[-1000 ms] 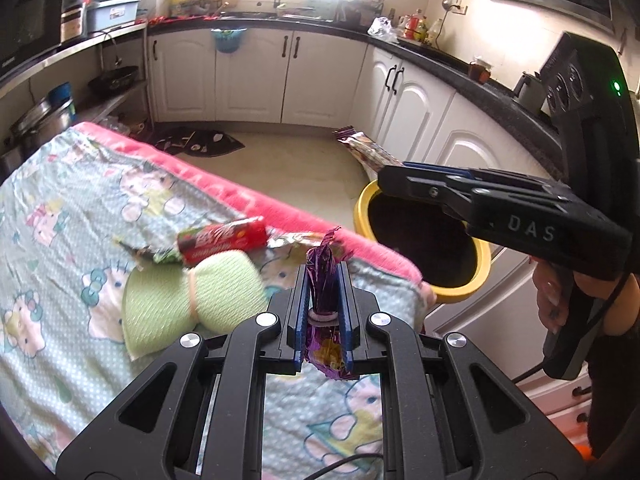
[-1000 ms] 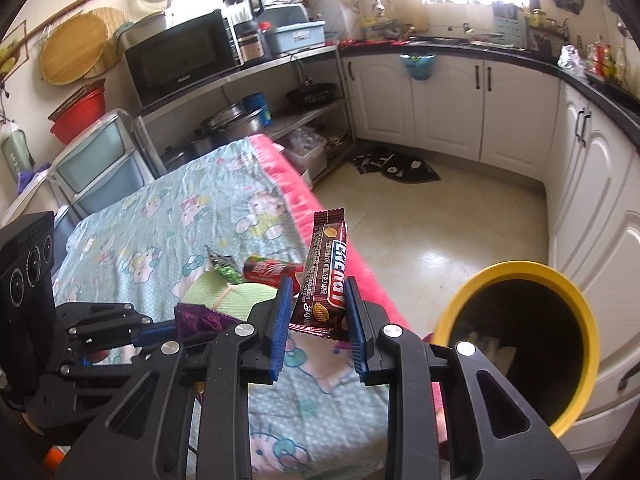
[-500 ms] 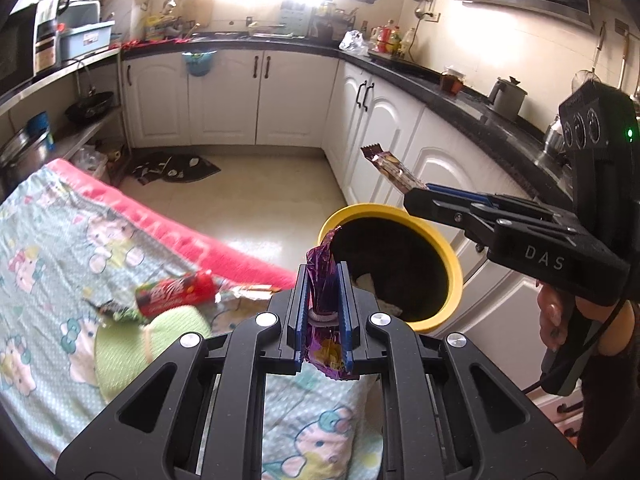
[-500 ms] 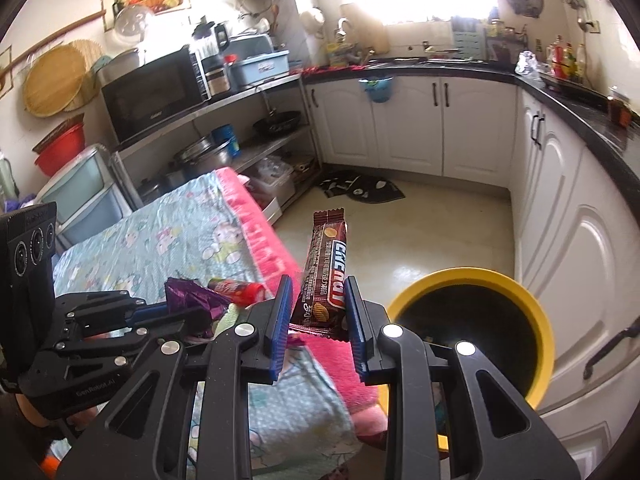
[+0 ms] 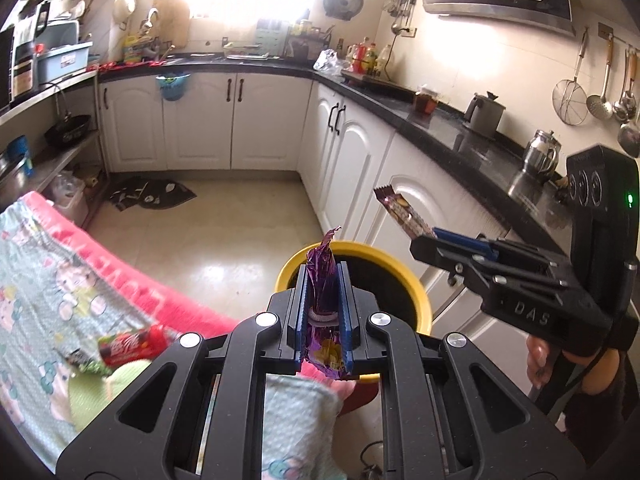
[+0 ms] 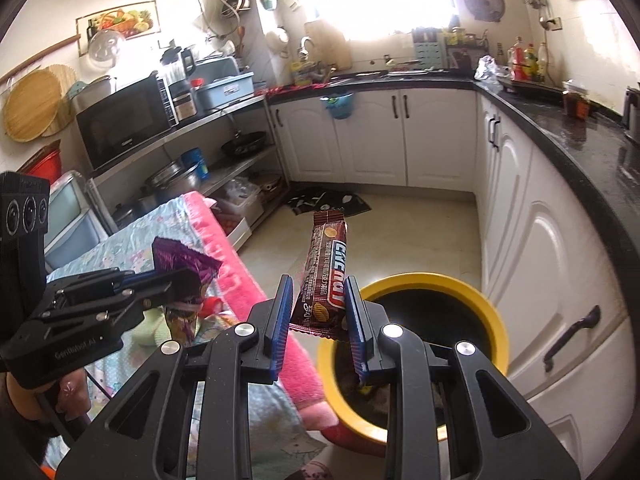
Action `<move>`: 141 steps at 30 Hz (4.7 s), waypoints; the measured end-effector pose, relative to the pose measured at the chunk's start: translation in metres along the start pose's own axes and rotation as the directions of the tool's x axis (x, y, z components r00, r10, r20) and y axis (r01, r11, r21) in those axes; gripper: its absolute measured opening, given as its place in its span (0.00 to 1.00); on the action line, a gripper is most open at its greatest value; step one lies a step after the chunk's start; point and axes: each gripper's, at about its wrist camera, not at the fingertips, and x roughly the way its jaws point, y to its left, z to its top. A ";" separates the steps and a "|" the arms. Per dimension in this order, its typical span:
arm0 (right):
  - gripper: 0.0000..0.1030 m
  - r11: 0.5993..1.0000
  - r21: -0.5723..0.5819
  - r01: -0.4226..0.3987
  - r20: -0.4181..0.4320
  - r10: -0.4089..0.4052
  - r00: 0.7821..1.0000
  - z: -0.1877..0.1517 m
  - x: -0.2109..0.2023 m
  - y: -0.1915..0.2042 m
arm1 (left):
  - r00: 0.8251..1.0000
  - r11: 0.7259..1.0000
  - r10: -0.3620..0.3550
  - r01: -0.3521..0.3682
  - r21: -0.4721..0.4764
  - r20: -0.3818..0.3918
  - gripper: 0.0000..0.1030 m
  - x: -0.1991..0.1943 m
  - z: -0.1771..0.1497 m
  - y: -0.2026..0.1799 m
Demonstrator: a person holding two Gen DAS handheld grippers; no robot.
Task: Collect trash
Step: 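Carry both items over the yellow bin and open both tools to drop them, then move both tools back toward the green sponge and red can on the bed, then grasp the dark wrapper with the left tool while the right tool grasps the snack wrapper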
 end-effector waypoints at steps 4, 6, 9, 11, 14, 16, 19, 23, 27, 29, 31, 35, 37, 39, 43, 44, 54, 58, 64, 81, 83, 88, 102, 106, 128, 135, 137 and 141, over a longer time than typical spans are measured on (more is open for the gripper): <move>0.24 0.999 0.015 0.033 0.019 -0.033 0.999 0.001 -0.009 -0.014 | 1.000 1.000 -0.020 0.020 0.004 0.012 0.08 0.008 0.011 -0.010; 0.24 0.999 0.022 0.047 0.025 -0.047 0.999 0.001 -0.011 -0.020 | 0.999 1.000 -0.031 0.031 0.005 0.017 0.08 0.012 0.016 -0.014; 0.24 0.997 0.036 0.070 0.032 -0.071 0.997 0.000 -0.014 -0.030 | 0.999 0.999 -0.045 0.045 0.009 0.024 0.08 0.020 0.024 -0.021; 0.24 0.995 0.046 0.088 0.036 -0.089 0.995 -0.002 -0.016 -0.038 | 0.998 0.999 -0.051 0.051 0.014 0.027 0.08 0.026 0.029 -0.026; 0.24 0.992 0.064 0.107 0.038 -0.109 0.993 -0.004 -0.016 -0.048 | 0.998 0.998 -0.061 0.061 0.015 0.026 0.08 0.036 0.035 -0.032; 0.24 0.991 0.076 0.113 0.035 -0.116 0.993 -0.006 -0.014 -0.053 | 0.997 0.998 -0.067 0.067 0.011 0.024 0.08 0.044 0.038 -0.034; 0.24 0.988 0.082 0.134 0.031 -0.137 0.990 -0.010 -0.011 -0.059 | 0.997 0.997 -0.071 0.070 0.011 0.018 0.08 0.056 0.041 -0.037; 0.25 0.984 0.104 0.145 0.014 -0.147 0.989 -0.017 -0.003 -0.069 | 0.998 0.998 -0.067 0.067 0.017 0.004 0.08 0.073 0.042 -0.040; 0.25 0.980 0.125 0.155 -0.008 -0.155 0.988 -0.023 0.007 -0.079 | 0.998 0.998 -0.060 0.060 0.011 -0.022 0.09 0.092 0.038 -0.038; 0.25 0.978 0.132 0.160 -0.025 -0.158 0.987 -0.028 0.015 -0.083 | 0.998 0.998 -0.058 0.059 0.008 -0.037 0.09 0.102 0.036 -0.037; 0.25 0.975 0.133 0.176 -0.051 -0.171 0.984 -0.033 0.024 -0.086 | 0.997 0.998 -0.057 0.058 0.002 -0.058 0.09 0.112 0.032 -0.035; 0.26 0.972 0.145 0.186 -0.094 -0.173 0.980 -0.045 0.038 -0.094 | 0.993 0.998 -0.067 0.065 -0.025 -0.093 0.09 0.129 0.025 -0.029; 0.26 0.970 0.150 0.190 -0.115 -0.174 0.978 -0.049 0.046 -0.098 | 0.992 0.997 -0.069 0.066 -0.034 -0.104 0.09 0.136 0.022 -0.027; 0.26 0.969 0.157 0.189 -0.131 -0.169 0.977 -0.053 0.052 -0.101 | 0.990 0.997 -0.073 0.068 -0.040 -0.118 0.09 0.141 0.019 -0.025; 0.30 0.967 0.167 0.193 -0.167 -0.165 0.972 -0.062 0.065 -0.107 | 0.988 0.997 -0.063 0.057 -0.052 -0.138 0.11 0.150 0.015 -0.021; 0.33 0.966 0.171 0.192 -0.174 -0.163 0.971 -0.063 0.068 -0.107 | 0.987 0.997 -0.062 0.054 -0.058 -0.146 0.20 0.152 0.014 -0.020; 0.54 0.956 0.177 0.234 -0.175 -0.203 0.963 -0.066 0.066 -0.111 | 0.989 0.998 -0.021 0.012 -0.064 -0.146 0.59 0.146 0.010 -0.013; 0.62 0.951 0.167 0.262 -0.152 -0.237 0.959 -0.065 0.056 -0.107 | 0.992 0.998 0.004 -0.013 -0.069 -0.124 0.76 0.134 0.010 -0.010; 0.71 0.943 0.151 0.296 -0.107 -0.282 0.954 -0.058 0.036 -0.100 | 0.995 0.996 0.055 -0.060 -0.060 -0.081 0.90 0.108 0.012 -0.007; 0.77 0.962 0.092 0.258 0.030 -0.261 0.965 -0.033 -0.011 -0.052 | 0.990 0.986 0.139 -0.135 -0.096 0.037 0.90 0.028 0.007 0.015; 0.77 0.966 0.080 0.247 0.039 -0.251 0.967 -0.030 -0.013 -0.045 | 0.988 0.984 0.145 -0.139 -0.113 0.049 0.90 0.018 0.005 0.022; 0.78 0.974 0.047 0.221 0.060 -0.224 0.973 -0.025 -0.018 -0.026 | 0.983 0.976 0.171 -0.159 -0.149 0.069 0.90 -0.003 0.000 0.039; 0.79 0.989 -0.067 0.132 0.062 -0.128 0.990 -0.022 -0.006 0.039 | 0.963 0.947 0.254 -0.229 -0.226 0.090 0.90 -0.046 -0.020 0.084; 0.79 0.989 -0.108 0.098 0.043 -0.094 0.995 -0.021 0.007 0.059 | 0.957 0.937 0.278 -0.252 -0.241 0.083 0.90 -0.055 -0.027 0.097; 0.79 0.948 -0.316 -0.029 -0.151 -0.020 0.988 -0.038 0.116 0.132 | 0.946 0.802 0.316 -0.306 -0.512 -0.070 0.90 -0.059 -0.064 0.224; 0.77 0.933 -0.356 -0.058 -0.235 -0.029 0.971 -0.052 0.156 0.138 | 0.970 0.750 0.213 -0.241 -0.617 -0.120 0.86 -0.037 -0.078 0.256; 0.77 0.929 -0.363 -0.070 -0.256 -0.027 0.966 -0.055 0.166 0.139 | 0.973 0.729 0.186 -0.229 -0.645 -0.135 0.78 -0.029 -0.082 0.263; 0.70 0.921 -0.380 -0.085 -0.290 -0.031 0.956 -0.060 0.184 0.143 | 0.974 0.705 0.155 -0.227 -0.671 -0.167 0.66 -0.018 -0.090 0.271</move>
